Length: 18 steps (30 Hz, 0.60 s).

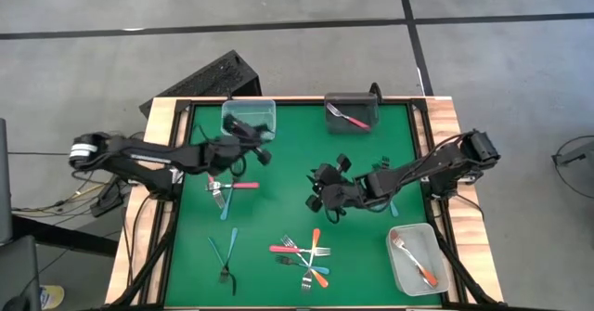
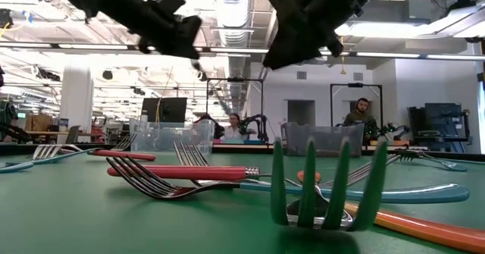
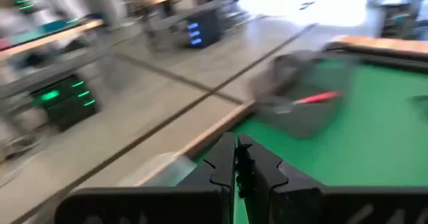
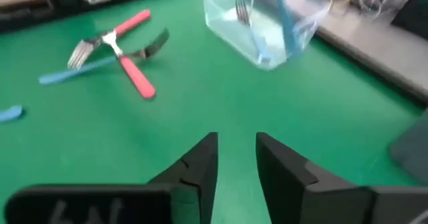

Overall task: Sort silverware by color (type)
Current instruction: Put the black fork into the transparent bin

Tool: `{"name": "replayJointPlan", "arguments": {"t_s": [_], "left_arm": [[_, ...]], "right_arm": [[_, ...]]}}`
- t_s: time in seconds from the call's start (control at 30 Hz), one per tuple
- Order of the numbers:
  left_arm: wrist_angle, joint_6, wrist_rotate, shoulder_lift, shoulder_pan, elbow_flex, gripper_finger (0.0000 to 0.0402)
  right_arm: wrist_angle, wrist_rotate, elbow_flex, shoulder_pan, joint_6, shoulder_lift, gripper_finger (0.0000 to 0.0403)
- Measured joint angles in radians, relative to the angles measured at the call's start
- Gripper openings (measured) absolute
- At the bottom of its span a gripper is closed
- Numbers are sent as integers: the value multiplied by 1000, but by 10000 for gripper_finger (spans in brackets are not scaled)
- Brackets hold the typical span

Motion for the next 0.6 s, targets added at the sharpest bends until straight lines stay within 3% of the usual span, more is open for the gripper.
{"name": "replayJointPlan", "arguments": {"t_s": [0.17,0.33,0.47,0.6], "left_arm": [[-80,-72,-25,-185,146,-85,0],[-59,-170,139,-308,336,-217,0],[-60,-246,301,-310,456,-264,1],[-52,-223,308,-261,516,-269,28]], "right_arm": [[-46,-19,0,21,51,10,139],[-41,-22,-1,32,55,11,135],[-37,-22,-1,27,73,11,136],[-33,-22,-1,9,98,11,147]]}}
